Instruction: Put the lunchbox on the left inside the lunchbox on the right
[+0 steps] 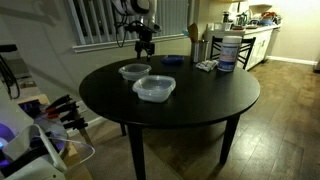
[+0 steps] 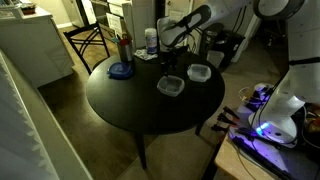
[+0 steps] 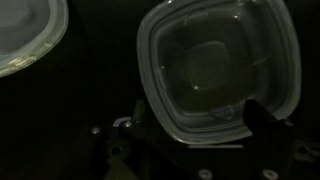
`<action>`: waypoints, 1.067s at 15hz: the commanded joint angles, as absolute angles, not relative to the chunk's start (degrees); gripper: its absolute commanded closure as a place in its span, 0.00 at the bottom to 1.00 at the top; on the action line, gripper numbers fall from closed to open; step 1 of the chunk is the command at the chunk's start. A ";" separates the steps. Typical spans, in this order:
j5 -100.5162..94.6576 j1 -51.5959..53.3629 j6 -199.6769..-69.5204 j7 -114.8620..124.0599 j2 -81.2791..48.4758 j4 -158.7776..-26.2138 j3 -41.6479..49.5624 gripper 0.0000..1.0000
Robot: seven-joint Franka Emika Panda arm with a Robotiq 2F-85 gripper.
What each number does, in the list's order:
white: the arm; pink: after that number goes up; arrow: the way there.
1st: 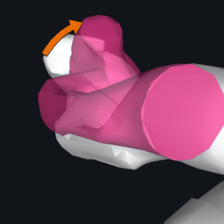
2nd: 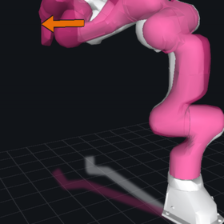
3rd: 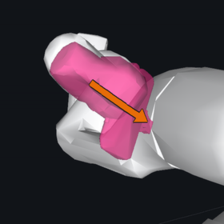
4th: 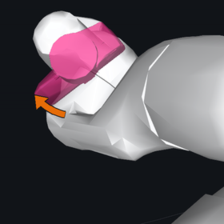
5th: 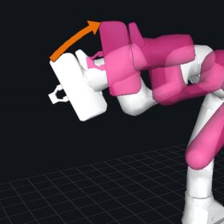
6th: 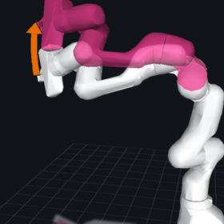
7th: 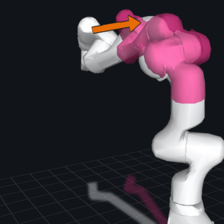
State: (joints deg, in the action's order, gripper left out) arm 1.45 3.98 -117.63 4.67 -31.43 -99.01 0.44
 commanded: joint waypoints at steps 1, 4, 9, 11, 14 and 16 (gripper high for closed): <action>-2.44 4.45 -120.33 7.23 -35.74 -98.24 1.95 0.00; -4.50 4.68 -120.87 7.04 -38.41 -97.52 2.53 0.25; -6.73 5.19 -120.33 7.13 -40.45 -96.14 2.86 0.53; -7.30 5.46 -120.14 7.22 -40.81 -95.71 2.99 0.66; -8.12 5.96 -119.74 7.37 -40.54 -95.92 3.09 0.85; -8.67 6.41 -118.86 7.32 -39.67 -96.55 3.10 0.96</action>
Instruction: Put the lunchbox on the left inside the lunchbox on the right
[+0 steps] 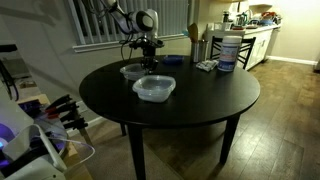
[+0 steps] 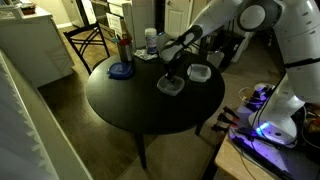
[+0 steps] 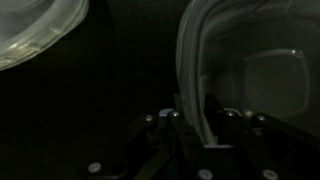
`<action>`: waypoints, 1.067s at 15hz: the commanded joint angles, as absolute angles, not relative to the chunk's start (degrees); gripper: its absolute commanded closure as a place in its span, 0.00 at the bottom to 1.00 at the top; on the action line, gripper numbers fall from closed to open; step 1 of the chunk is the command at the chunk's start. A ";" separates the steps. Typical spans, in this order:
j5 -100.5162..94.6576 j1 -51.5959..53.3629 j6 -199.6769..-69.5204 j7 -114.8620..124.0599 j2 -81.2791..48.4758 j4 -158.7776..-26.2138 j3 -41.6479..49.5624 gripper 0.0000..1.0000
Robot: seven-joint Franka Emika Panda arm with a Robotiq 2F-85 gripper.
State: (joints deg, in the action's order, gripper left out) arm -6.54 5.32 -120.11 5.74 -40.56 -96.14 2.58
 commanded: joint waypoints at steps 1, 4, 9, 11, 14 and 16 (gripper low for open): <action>-8.97 6.59 -118.45 7.17 -39.18 -96.93 3.06 0.97; -10.29 7.41 -117.84 6.89 -35.73 -99.59 2.91 1.00; -13.58 7.93 -116.23 6.09 -27.57 -105.85 2.75 0.97; -15.71 7.76 -115.98 6.23 -24.59 -108.61 2.90 0.97; -18.61 6.97 -115.00 5.55 -20.58 -112.44 3.19 0.97; -20.32 6.32 -113.82 5.11 -18.46 -114.26 3.40 0.97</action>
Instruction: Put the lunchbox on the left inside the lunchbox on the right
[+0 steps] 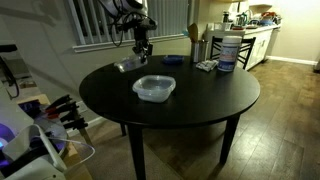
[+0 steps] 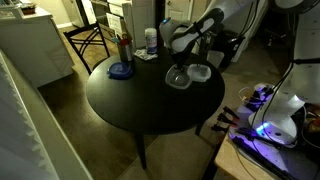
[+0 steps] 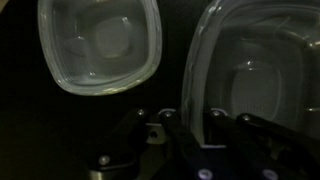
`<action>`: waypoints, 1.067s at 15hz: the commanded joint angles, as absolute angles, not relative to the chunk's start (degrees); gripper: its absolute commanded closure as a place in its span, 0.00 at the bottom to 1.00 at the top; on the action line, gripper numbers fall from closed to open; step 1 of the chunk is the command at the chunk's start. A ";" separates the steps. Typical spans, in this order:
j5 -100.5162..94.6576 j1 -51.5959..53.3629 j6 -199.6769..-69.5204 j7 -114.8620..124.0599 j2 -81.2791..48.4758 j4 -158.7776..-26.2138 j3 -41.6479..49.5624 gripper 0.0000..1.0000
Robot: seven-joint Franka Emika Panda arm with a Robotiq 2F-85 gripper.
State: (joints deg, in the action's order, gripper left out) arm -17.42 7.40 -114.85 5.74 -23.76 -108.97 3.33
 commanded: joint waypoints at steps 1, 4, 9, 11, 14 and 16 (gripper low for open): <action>-21.05 5.78 -113.22 4.55 -17.40 -115.18 3.53 0.97; -23.28 4.25 -112.03 4.20 -13.95 -118.25 4.24 0.97; -27.15 0.18 -112.23 4.67 -9.85 -122.45 6.60 0.97; -28.73 -1.37 -111.84 5.52 -7.95 -123.63 7.70 0.97; -31.84 -3.20 -111.49 7.57 -6.64 -124.23 9.25 0.97; -33.74 -4.28 -111.76 8.58 -6.60 -124.44 9.98 0.97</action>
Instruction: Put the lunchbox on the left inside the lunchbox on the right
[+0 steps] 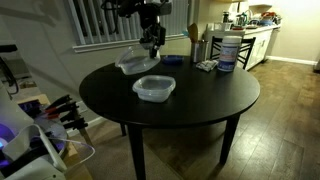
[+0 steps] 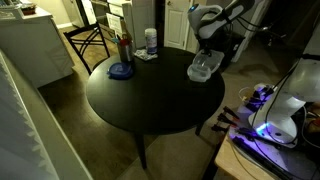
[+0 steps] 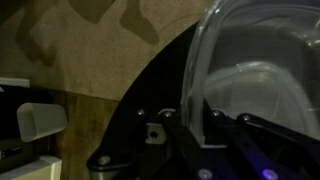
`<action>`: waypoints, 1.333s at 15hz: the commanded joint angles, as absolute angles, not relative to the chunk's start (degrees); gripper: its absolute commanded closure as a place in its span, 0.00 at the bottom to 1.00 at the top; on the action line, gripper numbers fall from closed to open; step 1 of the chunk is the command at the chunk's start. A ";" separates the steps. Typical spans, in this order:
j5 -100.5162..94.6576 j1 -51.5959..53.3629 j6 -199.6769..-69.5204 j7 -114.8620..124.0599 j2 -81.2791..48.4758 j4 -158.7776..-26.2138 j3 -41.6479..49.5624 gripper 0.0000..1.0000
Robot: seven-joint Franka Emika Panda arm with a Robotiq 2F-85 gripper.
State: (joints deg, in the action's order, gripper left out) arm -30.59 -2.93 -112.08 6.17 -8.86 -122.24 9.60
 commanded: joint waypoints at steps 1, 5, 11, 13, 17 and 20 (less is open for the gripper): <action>-34.83 -4.59 -112.40 9.14 -7.08 -124.48 10.18 0.97; -38.18 -4.85 -112.31 13.45 -11.79 -121.24 10.13 0.97; -39.76 -3.83 -117.47 14.96 -18.40 -116.37 9.20 0.97; -40.25 -3.57 -119.43 14.08 -19.67 -115.15 8.99 0.97; -40.02 -3.15 -121.10 12.61 -21.34 -113.62 8.59 0.97; -39.17 -3.46 -122.20 10.62 -21.15 -114.04 8.07 0.97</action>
State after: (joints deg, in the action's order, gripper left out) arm -38.95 -3.03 -120.29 13.36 -21.21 -113.83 8.35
